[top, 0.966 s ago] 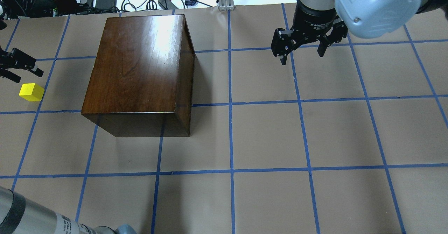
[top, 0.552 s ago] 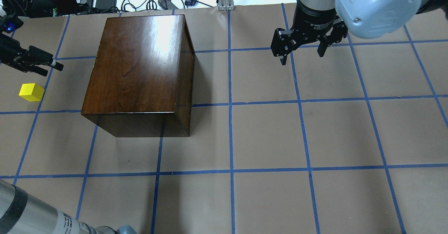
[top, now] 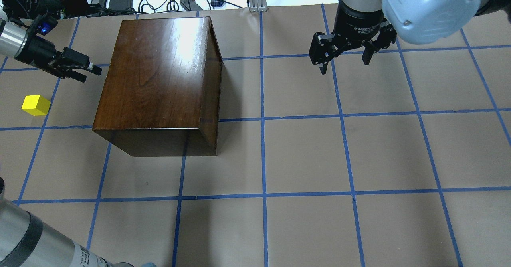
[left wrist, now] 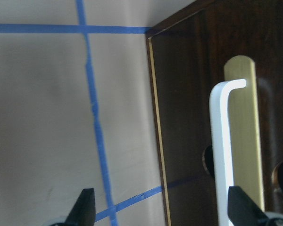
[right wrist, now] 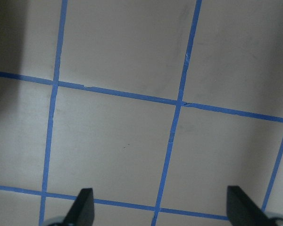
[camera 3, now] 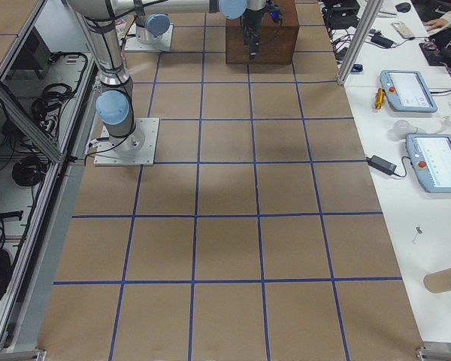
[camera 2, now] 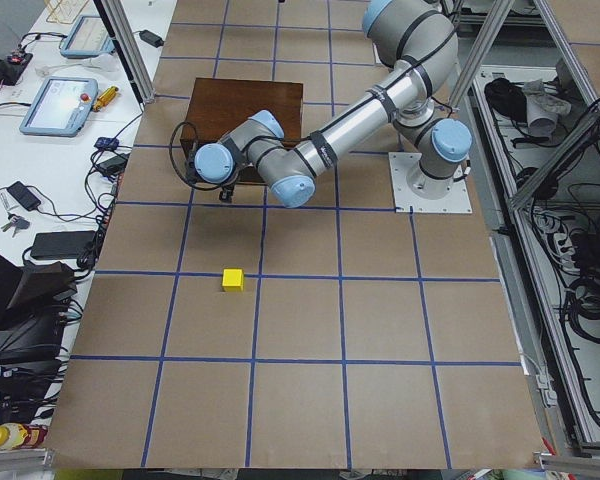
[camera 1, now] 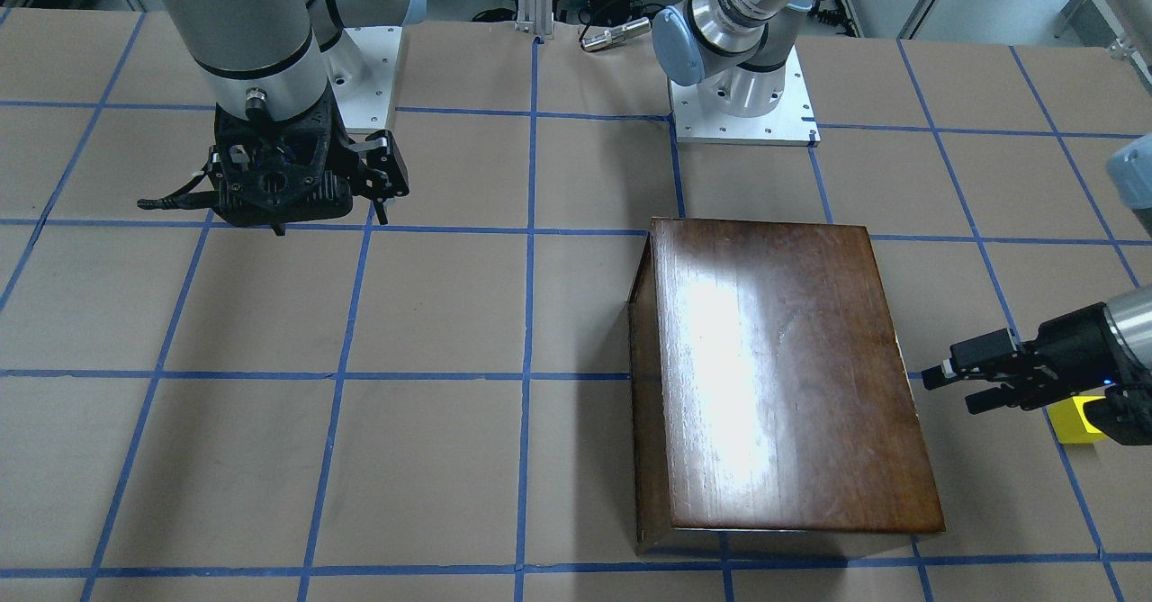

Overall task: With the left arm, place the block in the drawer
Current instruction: 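Lower the left gripper to the white drawer handle and grasp it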

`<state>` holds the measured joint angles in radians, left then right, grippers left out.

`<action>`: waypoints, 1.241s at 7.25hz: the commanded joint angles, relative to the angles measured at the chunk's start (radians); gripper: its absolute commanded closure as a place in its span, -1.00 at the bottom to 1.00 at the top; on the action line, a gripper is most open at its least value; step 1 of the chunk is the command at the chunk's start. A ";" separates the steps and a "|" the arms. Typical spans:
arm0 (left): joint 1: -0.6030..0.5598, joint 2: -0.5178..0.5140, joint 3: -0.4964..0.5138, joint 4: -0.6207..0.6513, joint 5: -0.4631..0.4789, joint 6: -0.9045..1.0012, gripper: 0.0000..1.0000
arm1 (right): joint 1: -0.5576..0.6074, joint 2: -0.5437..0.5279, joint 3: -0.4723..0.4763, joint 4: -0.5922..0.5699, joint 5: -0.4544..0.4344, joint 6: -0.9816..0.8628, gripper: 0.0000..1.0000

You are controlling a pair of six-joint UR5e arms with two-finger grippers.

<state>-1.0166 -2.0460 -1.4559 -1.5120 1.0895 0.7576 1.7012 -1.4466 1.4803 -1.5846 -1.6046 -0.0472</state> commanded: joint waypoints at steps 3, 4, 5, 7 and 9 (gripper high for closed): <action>-0.030 -0.029 -0.021 0.024 0.006 -0.007 -1.00 | 0.000 0.000 0.000 0.000 0.000 0.000 -1.00; -0.028 -0.043 -0.021 0.030 0.010 -0.006 -1.00 | 0.000 0.000 0.000 0.000 0.000 0.001 -1.00; -0.028 -0.049 -0.020 0.030 0.012 -0.006 -1.00 | 0.000 0.000 0.000 0.000 0.000 0.001 -1.00; -0.020 -0.054 -0.020 0.030 0.048 -0.006 -1.00 | 0.000 0.000 0.000 0.000 0.000 0.000 -1.00; 0.027 -0.054 -0.017 0.032 0.072 -0.003 -1.00 | 0.000 0.000 0.000 0.000 0.000 0.001 -1.00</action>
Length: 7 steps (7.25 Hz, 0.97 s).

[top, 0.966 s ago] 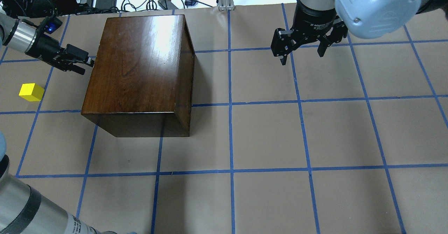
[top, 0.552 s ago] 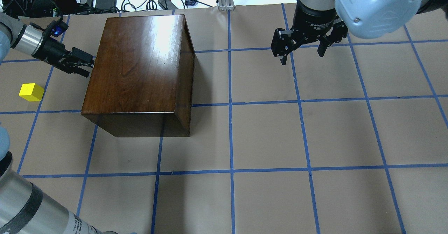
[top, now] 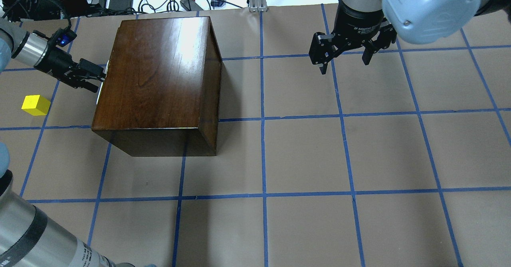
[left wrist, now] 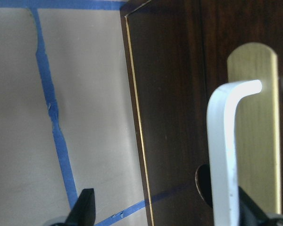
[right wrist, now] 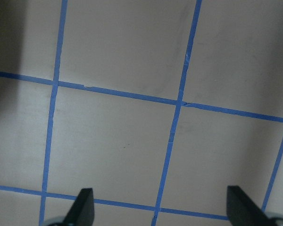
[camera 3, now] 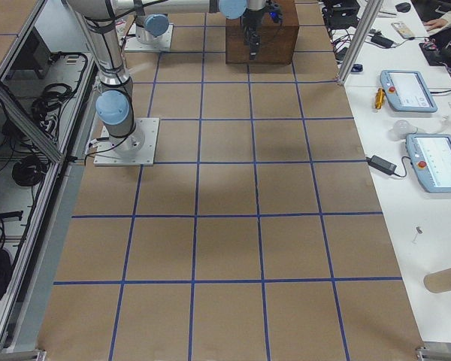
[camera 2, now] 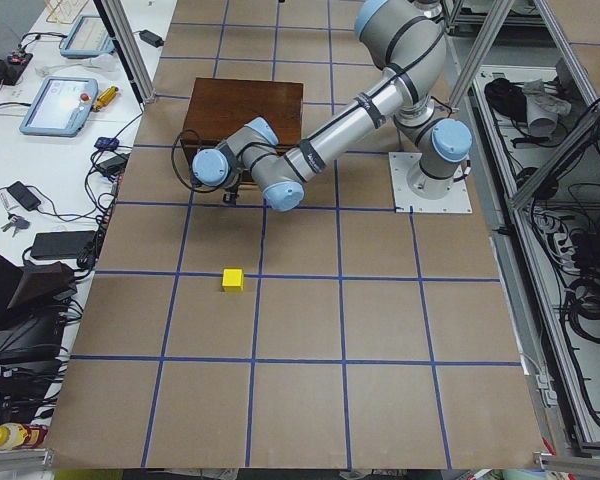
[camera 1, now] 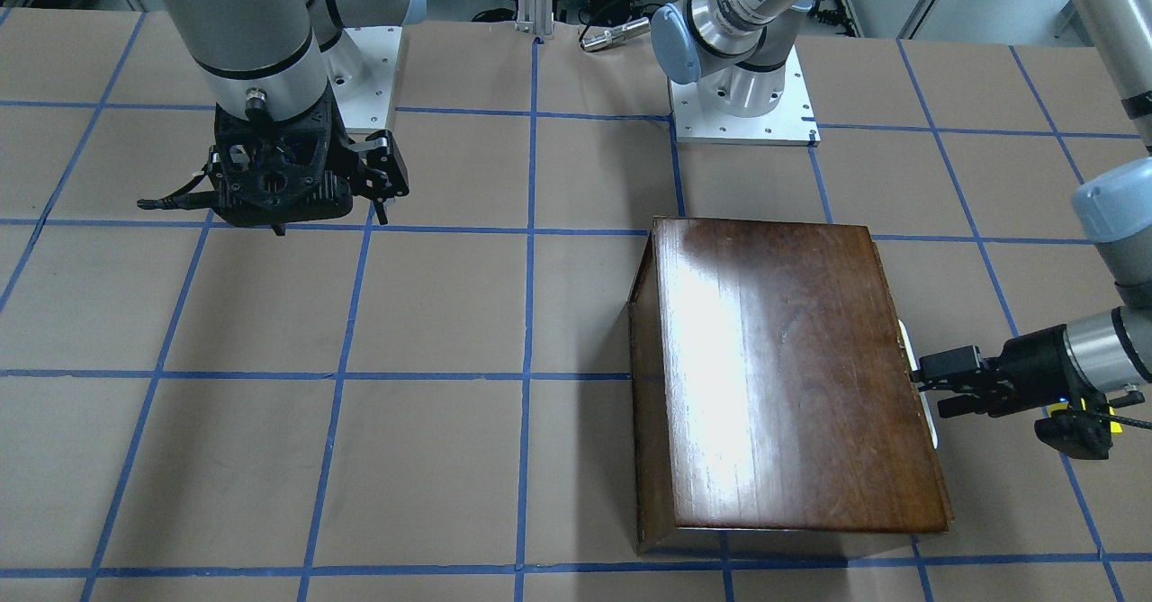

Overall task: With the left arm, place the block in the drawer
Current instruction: 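Pull the drawer open with the left gripper, away from the cabinet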

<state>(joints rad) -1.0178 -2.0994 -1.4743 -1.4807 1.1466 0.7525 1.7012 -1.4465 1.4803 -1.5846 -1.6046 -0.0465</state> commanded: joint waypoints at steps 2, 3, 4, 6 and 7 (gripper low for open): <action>0.073 0.001 0.008 0.000 0.016 0.005 -1.00 | 0.000 0.000 0.000 0.000 0.000 0.001 -1.00; 0.081 0.002 0.008 0.000 0.031 0.007 -1.00 | 0.000 0.000 0.000 0.000 0.000 -0.001 -1.00; 0.111 0.002 0.008 0.003 0.053 0.008 -1.00 | 0.000 0.000 0.000 0.000 0.000 0.001 -1.00; 0.159 0.016 0.008 0.007 0.056 0.011 -1.00 | 0.000 0.000 0.000 0.000 0.000 -0.001 -1.00; 0.169 0.025 0.006 0.007 0.061 0.011 -1.00 | 0.000 0.000 0.000 0.000 0.000 -0.001 -1.00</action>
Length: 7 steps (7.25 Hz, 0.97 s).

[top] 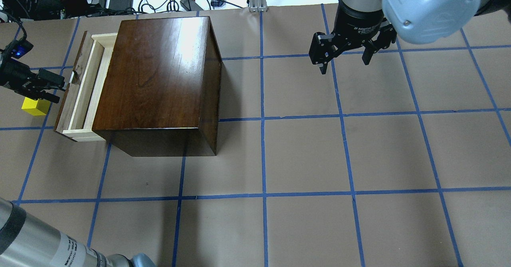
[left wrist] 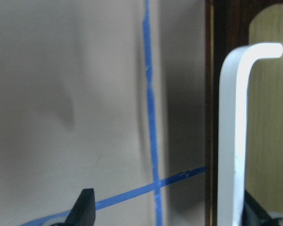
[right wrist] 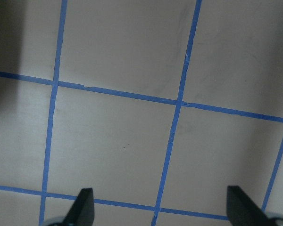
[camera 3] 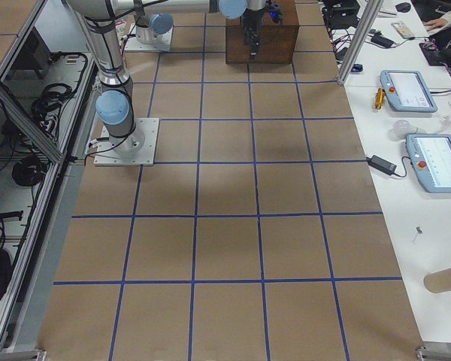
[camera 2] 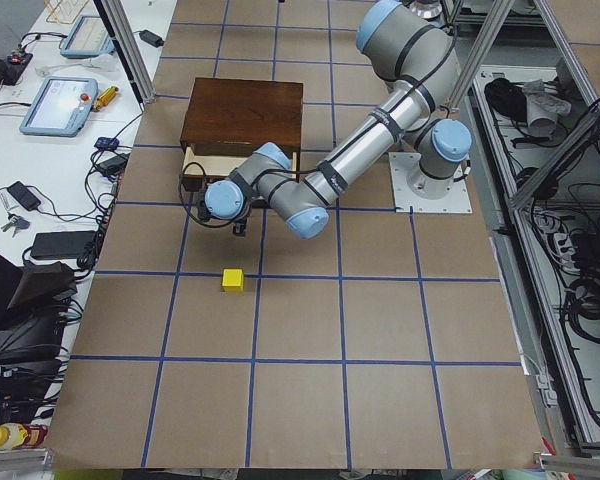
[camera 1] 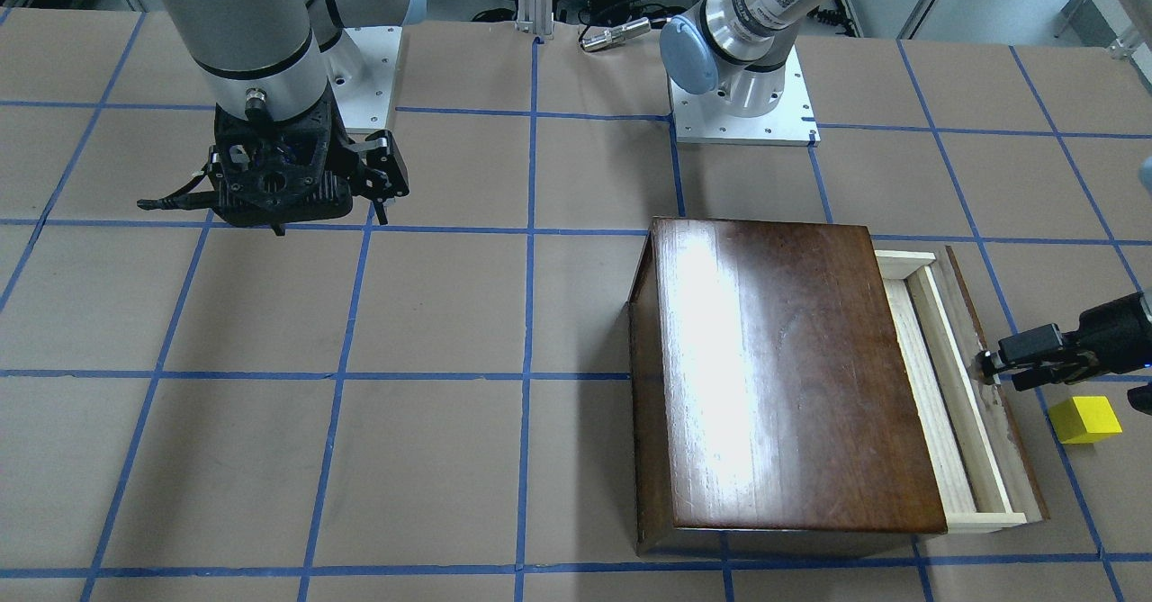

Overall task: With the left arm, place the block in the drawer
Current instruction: 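Pull the drawer open with the left gripper, away from the cabinet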

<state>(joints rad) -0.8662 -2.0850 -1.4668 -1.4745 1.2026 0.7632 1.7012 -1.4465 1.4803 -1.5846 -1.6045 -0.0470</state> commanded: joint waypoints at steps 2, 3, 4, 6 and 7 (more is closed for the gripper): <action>0.035 0.013 0.000 0.002 0.014 0.002 -1.00 | 0.000 0.000 0.000 0.000 0.000 0.000 -1.00; 0.035 0.014 0.000 0.002 0.014 0.002 -1.00 | 0.000 0.000 0.000 0.000 0.000 0.001 -1.00; 0.032 0.034 0.002 0.000 0.018 -0.002 -1.00 | 0.000 0.000 0.000 0.000 0.000 0.000 -1.00; 0.029 0.136 0.010 -0.030 0.061 -0.004 -1.00 | 0.000 0.000 0.000 0.000 0.000 0.001 -1.00; 0.027 0.187 0.010 -0.071 0.064 -0.004 -1.00 | 0.000 0.000 0.000 0.000 0.000 0.000 -1.00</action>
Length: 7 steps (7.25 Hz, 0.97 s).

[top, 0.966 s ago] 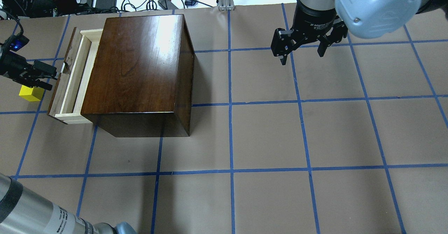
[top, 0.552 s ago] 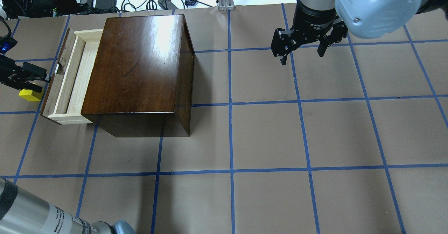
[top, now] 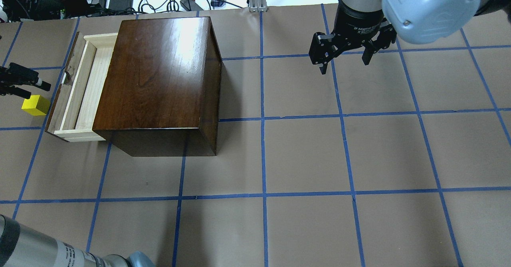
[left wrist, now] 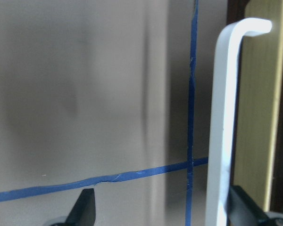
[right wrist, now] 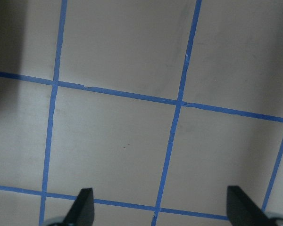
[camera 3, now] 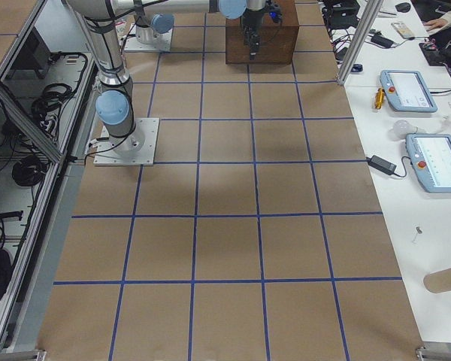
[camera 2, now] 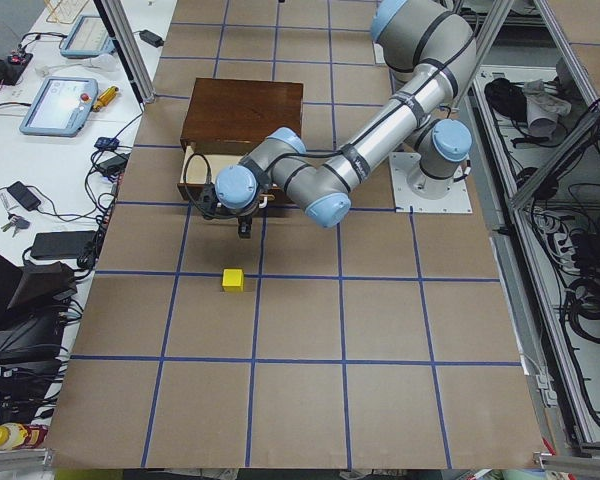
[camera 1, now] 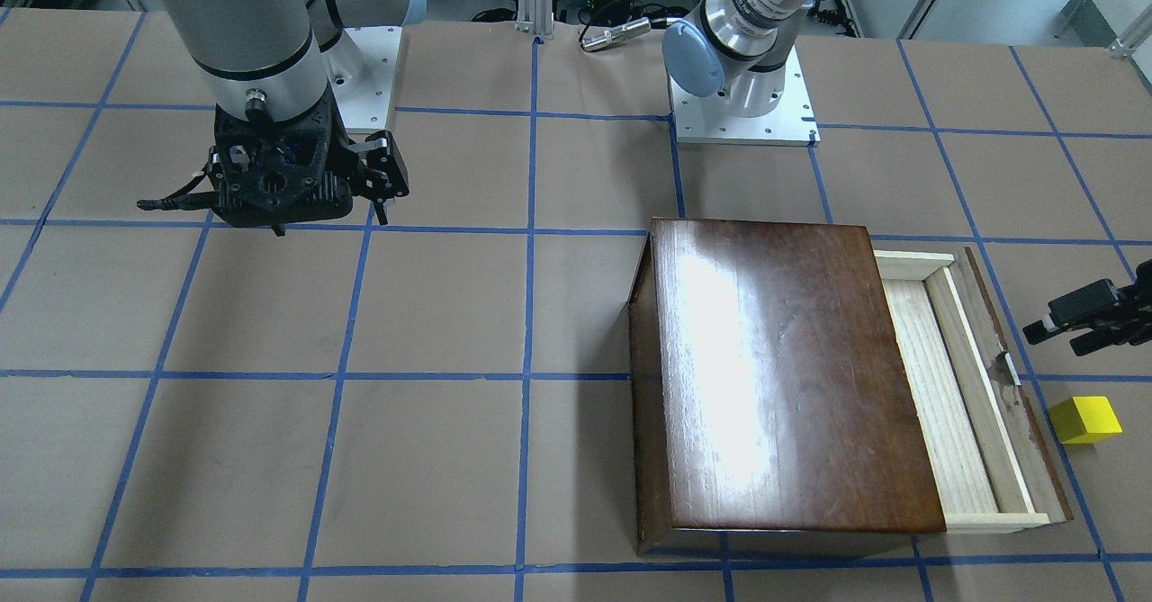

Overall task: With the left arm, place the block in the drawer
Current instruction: 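Pull the drawer open with the left gripper, away from the cabinet, then release the handle and lift the left gripper above the cabinet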

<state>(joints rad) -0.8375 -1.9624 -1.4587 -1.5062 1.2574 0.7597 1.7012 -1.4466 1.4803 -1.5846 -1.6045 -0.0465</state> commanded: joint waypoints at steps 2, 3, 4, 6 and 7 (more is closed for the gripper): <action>-0.002 0.192 -0.002 -0.141 0.085 0.001 -1.00 | 0.000 0.000 0.000 0.000 0.000 -0.001 -1.00; -0.006 0.268 -0.018 -0.194 0.086 0.003 -1.00 | 0.000 0.000 0.000 0.000 0.000 0.000 -1.00; -0.011 0.331 -0.019 -0.201 0.140 -0.002 -1.00 | 0.000 0.000 0.000 0.000 0.000 0.000 -1.00; -0.070 0.399 -0.040 -0.216 0.152 -0.098 -1.00 | 0.000 0.000 0.000 0.000 0.000 -0.001 -1.00; -0.177 0.419 -0.037 -0.215 0.160 -0.219 -1.00 | 0.000 0.000 0.000 0.000 0.000 -0.001 -1.00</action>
<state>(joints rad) -0.9194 -1.5753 -1.4944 -1.7184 1.4077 0.6573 1.7012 -1.4465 1.4803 -1.5846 -1.6045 -0.0473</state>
